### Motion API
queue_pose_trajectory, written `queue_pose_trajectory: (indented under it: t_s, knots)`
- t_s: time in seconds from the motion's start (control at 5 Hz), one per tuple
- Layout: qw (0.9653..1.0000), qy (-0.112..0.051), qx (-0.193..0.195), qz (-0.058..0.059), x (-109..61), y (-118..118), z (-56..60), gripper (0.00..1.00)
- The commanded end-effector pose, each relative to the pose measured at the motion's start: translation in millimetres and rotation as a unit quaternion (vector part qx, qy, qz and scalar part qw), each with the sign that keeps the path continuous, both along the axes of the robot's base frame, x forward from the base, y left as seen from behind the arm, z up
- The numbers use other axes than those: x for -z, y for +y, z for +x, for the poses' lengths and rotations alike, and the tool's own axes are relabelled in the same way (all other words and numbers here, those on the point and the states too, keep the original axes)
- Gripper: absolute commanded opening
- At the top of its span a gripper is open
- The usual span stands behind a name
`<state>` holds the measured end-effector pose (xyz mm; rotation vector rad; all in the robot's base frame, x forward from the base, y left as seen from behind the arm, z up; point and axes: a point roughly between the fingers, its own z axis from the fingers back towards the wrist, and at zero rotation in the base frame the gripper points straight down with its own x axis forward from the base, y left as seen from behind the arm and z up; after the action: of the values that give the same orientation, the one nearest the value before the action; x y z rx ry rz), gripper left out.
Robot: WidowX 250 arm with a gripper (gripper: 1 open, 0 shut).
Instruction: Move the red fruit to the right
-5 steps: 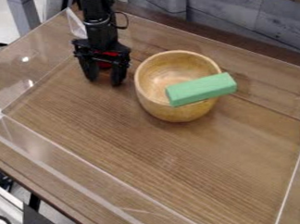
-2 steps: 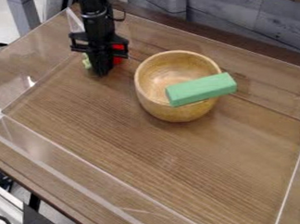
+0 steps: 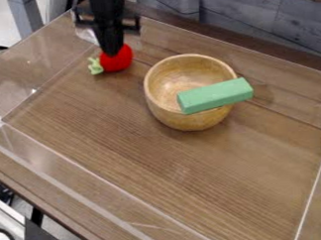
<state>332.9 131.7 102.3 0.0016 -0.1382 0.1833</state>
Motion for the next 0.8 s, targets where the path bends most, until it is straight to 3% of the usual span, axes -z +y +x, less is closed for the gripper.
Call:
queue_pose_trajectory:
  t_s: [0.0, 0.2, 0.4, 0.6]
  knots:
    - [0.9983, -0.057, -0.002, 0.013, -53.4, -11.8, 9.7, 0.0]
    - [0.9978, -0.051, 0.041, 0.012, -58.6, -27.9, 12.9, 1.0]
    - [0.9927, -0.052, 0.109, 0.006, -74.9, -58.5, 19.0, 0.0]
    - [0.9903, -0.044, 0.131, 0.014, -54.5, -50.6, 18.1, 1.0]
